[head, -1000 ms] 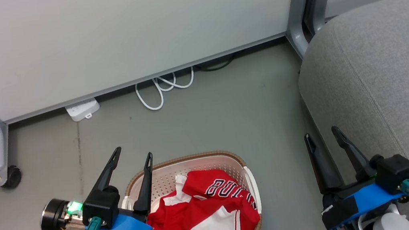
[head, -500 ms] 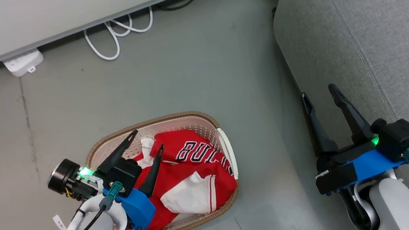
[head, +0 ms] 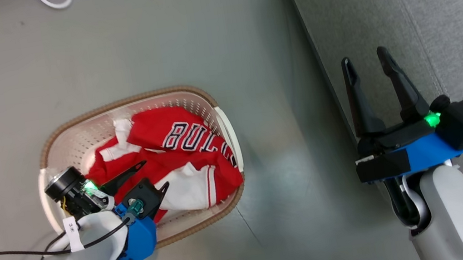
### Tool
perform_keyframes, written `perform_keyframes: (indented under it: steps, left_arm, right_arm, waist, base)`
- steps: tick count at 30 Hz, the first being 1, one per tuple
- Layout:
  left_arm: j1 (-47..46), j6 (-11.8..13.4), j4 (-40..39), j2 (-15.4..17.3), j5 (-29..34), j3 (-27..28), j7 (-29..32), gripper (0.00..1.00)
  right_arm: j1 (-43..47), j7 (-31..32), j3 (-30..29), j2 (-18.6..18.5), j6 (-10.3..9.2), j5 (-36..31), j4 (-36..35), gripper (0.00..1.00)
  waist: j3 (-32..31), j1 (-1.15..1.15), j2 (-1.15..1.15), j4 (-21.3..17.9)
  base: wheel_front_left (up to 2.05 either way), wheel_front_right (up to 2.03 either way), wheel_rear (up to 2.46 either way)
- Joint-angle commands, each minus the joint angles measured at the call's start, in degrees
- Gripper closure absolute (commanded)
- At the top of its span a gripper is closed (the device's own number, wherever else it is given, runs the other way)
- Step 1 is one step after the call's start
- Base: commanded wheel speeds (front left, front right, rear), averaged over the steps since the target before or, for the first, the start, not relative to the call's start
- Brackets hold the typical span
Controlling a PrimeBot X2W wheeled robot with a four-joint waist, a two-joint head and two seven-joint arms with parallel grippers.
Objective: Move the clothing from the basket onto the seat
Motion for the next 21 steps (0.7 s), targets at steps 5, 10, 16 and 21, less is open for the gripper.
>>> perform_keyframes:
  steps: [5,10,16,21]
  left_arm:
    - [-4.8,0.1,4.7,1.4,-1.6,-8.0,-0.2,0.0]
    - [-9.0,0.1,9.6,2.0,-3.1,-14.9,0.1,0.0]
    - [-13.1,0.1,14.5,2.5,-2.9,-20.0,2.6,0.0]
    - [-15.5,0.1,16.9,2.8,-1.4,-21.0,5.7,0.0]
  right_arm:
    - [-2.8,-0.1,-0.4,-0.1,-0.02,0.3,-1.3,0.0]
    - [-4.2,-0.1,-0.9,-0.1,-0.02,0.6,-2.2,0.0]
    - [-6.1,-0.1,-1.2,-0.1,-0.02,0.8,-3.5,0.0]
    - [-7.2,-0.1,-1.6,-0.1,-0.02,1.3,-4.3,0.0]
  waist:
    - [6.0,-0.02,0.0,-2.3]
    - [10.1,-0.02,0.0,-3.2]
    - [14.7,-0.02,0.0,-4.3]
    - [17.9,-0.02,0.0,-4.9]
  base:
    - [0.0,0.0,0.0]
    - [0.0,0.0,0.0]
    - [0.0,0.0,0.0]
    - [0.0,0.0,0.0]
